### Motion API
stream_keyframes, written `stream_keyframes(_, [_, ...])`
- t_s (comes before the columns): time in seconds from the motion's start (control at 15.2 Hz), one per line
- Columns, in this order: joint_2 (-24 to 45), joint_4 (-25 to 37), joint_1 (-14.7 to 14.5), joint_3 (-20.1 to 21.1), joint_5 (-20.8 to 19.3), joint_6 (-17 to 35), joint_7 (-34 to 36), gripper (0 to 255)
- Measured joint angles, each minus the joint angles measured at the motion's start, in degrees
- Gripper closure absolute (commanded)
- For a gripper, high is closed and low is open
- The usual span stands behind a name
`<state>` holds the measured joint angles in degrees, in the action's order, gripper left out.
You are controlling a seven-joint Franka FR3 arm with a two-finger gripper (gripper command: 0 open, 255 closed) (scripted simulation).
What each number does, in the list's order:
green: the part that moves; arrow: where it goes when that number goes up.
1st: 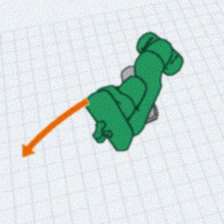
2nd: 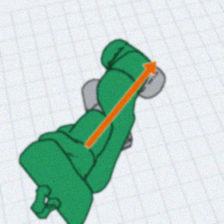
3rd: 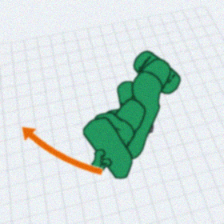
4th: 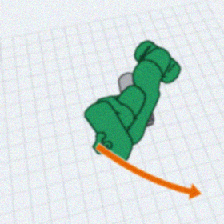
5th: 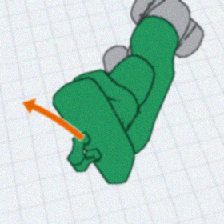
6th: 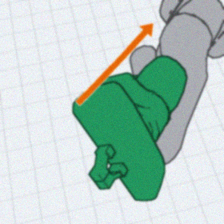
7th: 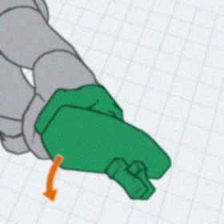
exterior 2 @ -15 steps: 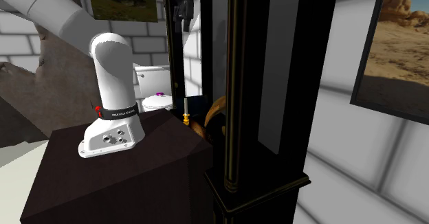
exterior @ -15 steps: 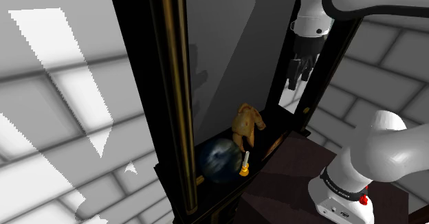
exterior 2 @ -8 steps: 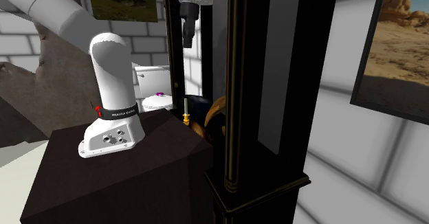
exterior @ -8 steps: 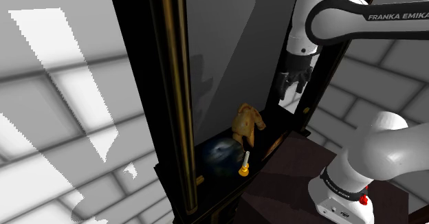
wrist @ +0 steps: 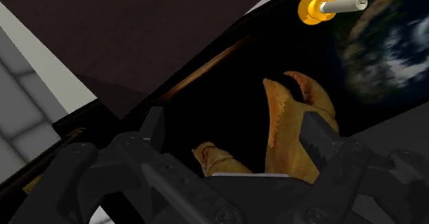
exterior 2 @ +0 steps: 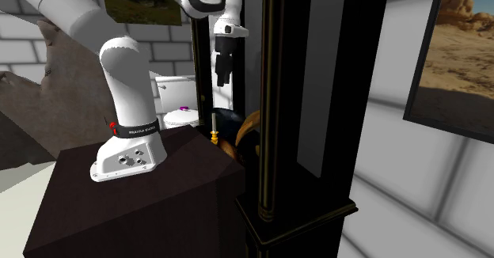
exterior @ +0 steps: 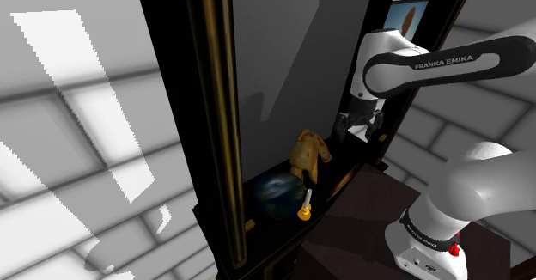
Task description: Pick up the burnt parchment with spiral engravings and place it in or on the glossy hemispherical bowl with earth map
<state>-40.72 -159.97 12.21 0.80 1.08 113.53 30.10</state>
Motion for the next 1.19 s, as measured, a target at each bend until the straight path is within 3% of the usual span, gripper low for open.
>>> stream_keyframes(0.33, [5.81,-5.72,5.05,1.06,0.35,12.41,10.11,0])
stream_keyframes(0.66, [16.89,-9.08,9.92,2.61,0.65,27.65,20.93,0])
stream_keyframes(0.99, [29.3,-10.92,16.16,3.65,-1.36,42.82,31.93,0])
stream_keyframes(1.19, [35.07,-10.7,17.9,3.79,-3.11,48.61,34.61,0])
